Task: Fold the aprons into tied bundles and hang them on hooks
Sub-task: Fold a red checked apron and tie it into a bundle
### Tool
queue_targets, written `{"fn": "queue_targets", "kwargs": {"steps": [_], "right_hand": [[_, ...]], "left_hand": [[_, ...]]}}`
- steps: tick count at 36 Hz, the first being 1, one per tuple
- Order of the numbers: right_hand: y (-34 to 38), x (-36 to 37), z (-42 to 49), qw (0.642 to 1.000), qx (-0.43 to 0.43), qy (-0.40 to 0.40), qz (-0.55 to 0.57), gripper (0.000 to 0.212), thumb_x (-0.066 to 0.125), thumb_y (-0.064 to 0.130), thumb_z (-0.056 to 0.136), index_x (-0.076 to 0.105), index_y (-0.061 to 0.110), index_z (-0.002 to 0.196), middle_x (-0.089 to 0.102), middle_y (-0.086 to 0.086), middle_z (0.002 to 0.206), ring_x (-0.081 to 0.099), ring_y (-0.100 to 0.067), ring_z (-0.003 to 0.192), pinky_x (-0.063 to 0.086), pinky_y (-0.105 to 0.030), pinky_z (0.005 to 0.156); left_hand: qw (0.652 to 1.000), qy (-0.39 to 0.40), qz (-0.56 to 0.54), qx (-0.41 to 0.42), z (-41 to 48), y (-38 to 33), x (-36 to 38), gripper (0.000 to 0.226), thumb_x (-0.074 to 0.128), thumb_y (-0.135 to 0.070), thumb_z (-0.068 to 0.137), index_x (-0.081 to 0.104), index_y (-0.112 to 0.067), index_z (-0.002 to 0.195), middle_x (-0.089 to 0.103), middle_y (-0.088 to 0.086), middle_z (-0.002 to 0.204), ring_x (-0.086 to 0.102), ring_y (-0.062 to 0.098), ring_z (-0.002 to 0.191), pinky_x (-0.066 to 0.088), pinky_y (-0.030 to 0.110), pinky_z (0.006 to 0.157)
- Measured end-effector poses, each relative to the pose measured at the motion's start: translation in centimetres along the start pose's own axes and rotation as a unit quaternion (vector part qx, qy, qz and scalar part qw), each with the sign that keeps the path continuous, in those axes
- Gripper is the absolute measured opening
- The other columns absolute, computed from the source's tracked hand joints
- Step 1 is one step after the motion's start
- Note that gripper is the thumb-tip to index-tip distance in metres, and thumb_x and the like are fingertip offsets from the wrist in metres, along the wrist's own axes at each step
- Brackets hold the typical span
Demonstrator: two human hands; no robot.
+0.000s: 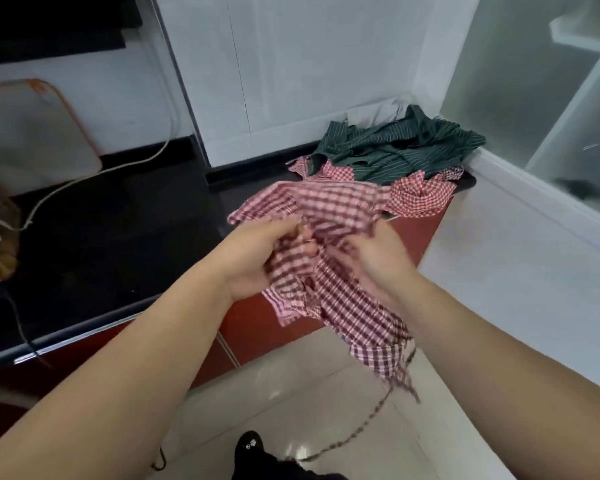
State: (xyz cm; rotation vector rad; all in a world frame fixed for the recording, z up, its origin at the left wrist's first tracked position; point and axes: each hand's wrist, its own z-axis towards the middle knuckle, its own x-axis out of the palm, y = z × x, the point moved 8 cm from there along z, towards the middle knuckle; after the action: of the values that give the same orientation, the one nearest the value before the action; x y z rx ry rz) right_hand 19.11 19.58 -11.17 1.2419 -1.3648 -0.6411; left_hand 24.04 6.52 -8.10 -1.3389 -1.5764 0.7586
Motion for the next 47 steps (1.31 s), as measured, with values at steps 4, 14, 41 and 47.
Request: {"fn": "queue_targets", "kwargs": {"steps": [4,14,41,47], "right_hand": [[-2.3,2.1,-0.3,0.974,0.002,0.07,-0.216,0.023,0.042,-0.01,0.084,0.064,-0.004,0.087,0.063,-0.011,0.075,0.059,-0.016,0.057,0.042,-0.014,0.055],[-5.2,2.6,-2.9,0.915,0.302,0.258,-0.064,0.059,0.035,0.053,0.09,0.072,0.007,0.087,0.069,-0.013,0.087,0.066,-0.025,0.078,0.048,-0.038,0.082],[5.0,-1.2,-0.2,0.995,0.072,-0.056,0.033,0.033,0.051,0.039,0.095,0.048,0.016,0.072,0.046,0.008,0.04,0.04,-0.007,0.03,0.036,-0.018,0.036],[5.3,2.9,-1.7,0.993,0.104,0.059,0.005,0.03,0.056,0.021,0.093,0.043,0.016,0.067,0.021,0.009,0.041,0.019,-0.005,0.032,0.022,-0.014,0.032]], "left_hand": [[0.994,0.072,-0.068,0.043,-1.0,-3.0,3.0,0.032,0.04,-0.019,0.101,0.064,0.002,0.107,0.071,0.012,0.095,0.07,0.02,0.083,0.059,0.033,0.075],[0.992,-0.092,-0.035,0.083,0.5,-4.3,-1.0,0.046,0.059,-0.013,0.09,0.046,-0.001,0.133,0.053,0.02,0.134,0.054,0.031,0.122,0.043,0.034,0.105],[0.868,-0.195,0.454,0.043,2.0,-1.5,-4.2,0.053,0.046,-0.044,0.097,0.052,-0.006,0.134,0.053,0.012,0.135,0.051,0.025,0.108,0.038,0.029,0.092],[0.849,0.112,0.496,0.143,3.8,3.2,3.7,0.113,0.073,-0.033,0.075,-0.008,-0.026,0.154,0.019,-0.008,0.156,0.025,0.011,0.141,0.026,0.032,0.116]]}}
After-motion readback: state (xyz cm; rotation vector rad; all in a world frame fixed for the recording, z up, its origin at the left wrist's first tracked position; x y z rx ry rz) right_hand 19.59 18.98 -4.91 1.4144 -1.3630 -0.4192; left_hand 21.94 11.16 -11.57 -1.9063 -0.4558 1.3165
